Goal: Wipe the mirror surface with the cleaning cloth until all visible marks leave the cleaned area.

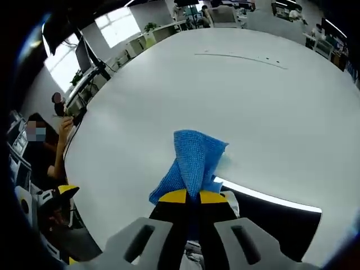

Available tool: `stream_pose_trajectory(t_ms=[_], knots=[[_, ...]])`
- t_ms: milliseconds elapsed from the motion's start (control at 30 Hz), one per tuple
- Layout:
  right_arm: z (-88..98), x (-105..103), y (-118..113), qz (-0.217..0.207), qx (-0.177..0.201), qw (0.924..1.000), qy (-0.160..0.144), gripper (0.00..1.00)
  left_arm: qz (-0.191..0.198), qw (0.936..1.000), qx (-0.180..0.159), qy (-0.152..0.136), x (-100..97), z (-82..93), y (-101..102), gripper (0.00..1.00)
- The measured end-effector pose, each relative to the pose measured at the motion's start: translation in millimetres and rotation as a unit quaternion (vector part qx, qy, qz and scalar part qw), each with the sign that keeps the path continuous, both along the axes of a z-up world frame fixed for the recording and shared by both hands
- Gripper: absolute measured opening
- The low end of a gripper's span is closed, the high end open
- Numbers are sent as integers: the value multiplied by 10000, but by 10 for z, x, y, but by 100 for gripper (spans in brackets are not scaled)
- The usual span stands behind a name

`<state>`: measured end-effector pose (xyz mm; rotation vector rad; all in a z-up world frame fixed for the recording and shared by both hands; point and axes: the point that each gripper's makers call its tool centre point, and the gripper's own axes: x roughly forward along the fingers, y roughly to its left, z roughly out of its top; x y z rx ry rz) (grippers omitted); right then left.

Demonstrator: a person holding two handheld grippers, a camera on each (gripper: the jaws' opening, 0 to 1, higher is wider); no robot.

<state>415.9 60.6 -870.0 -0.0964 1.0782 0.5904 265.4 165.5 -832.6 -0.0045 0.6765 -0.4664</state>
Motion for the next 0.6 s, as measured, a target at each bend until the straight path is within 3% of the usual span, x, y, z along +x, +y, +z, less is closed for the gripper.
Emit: stream_pose_trajectory(t_ms=[600], knots=[[-67, 32, -301, -30, -149, 9998, 119, 0, 23, 9999, 7, -99, 19, 21, 3, 99]])
